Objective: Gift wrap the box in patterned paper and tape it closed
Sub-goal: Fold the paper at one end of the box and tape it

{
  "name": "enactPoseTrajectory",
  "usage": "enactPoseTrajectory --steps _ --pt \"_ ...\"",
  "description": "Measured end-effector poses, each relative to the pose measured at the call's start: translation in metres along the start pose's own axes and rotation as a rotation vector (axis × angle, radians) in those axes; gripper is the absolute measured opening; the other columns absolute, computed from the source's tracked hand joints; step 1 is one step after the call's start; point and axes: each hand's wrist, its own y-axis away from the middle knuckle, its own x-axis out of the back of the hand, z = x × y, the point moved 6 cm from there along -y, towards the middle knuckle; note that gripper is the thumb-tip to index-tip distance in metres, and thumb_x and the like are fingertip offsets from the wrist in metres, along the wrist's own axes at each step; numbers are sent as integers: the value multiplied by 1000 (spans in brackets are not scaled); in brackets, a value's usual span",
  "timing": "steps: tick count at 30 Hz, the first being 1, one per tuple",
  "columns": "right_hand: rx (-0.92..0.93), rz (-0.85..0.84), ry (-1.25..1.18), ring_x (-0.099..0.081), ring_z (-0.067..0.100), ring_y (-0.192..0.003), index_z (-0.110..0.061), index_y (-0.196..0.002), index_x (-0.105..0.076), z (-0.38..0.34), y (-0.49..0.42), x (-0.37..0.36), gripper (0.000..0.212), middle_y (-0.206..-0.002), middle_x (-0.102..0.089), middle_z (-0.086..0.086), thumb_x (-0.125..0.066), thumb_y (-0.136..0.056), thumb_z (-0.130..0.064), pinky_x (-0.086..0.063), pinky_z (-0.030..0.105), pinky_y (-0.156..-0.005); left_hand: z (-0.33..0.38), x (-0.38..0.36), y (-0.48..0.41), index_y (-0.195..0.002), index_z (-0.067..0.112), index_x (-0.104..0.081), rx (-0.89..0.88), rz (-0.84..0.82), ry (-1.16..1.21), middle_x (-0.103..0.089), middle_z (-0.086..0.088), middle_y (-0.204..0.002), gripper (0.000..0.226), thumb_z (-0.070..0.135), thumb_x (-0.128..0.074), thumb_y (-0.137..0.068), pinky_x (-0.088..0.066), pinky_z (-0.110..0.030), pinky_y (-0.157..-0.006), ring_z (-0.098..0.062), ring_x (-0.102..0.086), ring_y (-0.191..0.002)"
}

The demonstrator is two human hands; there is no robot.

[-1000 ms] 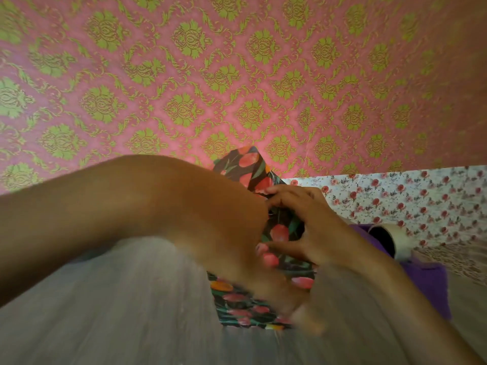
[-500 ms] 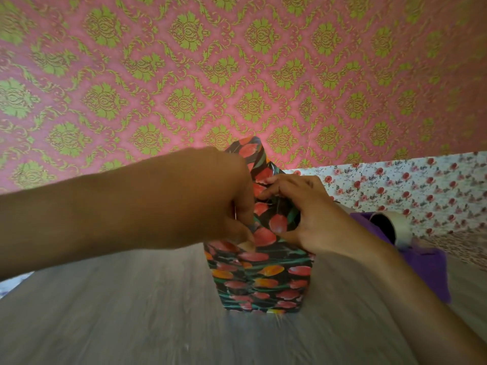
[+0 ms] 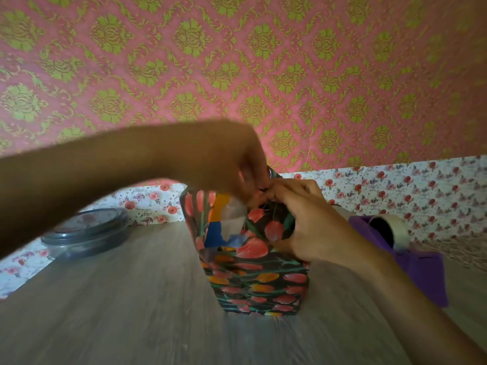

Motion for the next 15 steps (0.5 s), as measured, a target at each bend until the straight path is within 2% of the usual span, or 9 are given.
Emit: enactPoseTrajectory --steps 2,4,6,8,12,15 --pt "0 4 28 -26 5 -106 -37 -121 -48 -2 2 1 83 -115 -41 -29 -46 -49 -77 -36 24 -88 5 -17 -7 -108 22 -68 12 -86 -91 -70 4 -103 39 34 -77 -72 -52 -21 -73 -5 -65 -81" --pt "-12 14 4 -28 4 -106 -35 -120 -48 -3 4 2 80 -110 -43 -30 -52 -49 -74 -39 25 -88 9 -36 -15 -112 19 -65 -14 -110 -202 -68 -1 -102 46 37 -77 -72 -54 -34 -80 -16 -65 -88" --pt "-25 27 -40 -28 3 -106 -39 -114 -48 -4 5 3 70 -105 -43 -35 -66 -54 -68 -39 20 -85 5 -47 -20 -113 19 -63 -24 -114 -249 -66 -1 -100 47 43 -76 -74 -53 -34 -82 -18 -63 -88" --pt "-28 38 -56 -27 0 -107 -42 -110 -48 -5 6 3 64 -106 -43 -37 -72 -55 -65 -36 11 -84 1 -50 -19 -118 18 -59 -4 -130 -292 -63 -2 -107 58 52 -73 -72 -51 -34 -86 -20 -60 -95" --pt "-43 48 -79 -25 -4 -113 -42 -114 -49 -4 8 2 74 -109 -39 -42 -67 -49 -73 -32 6 -86 1 -51 -16 -133 17 -46 21 -166 -276 -51 -3 -124 80 57 -72 -68 -46 -34 -95 -20 -52 -110" --pt "-49 50 -73 -27 -4 -113 -41 -112 -50 -3 8 2 76 -114 -44 -36 -62 -46 -77 -33 6 -86 3 -49 -13 -142 21 -32 11 -175 -212 -38 -2 -133 92 54 -73 -67 -42 -34 -101 -20 -44 -118"
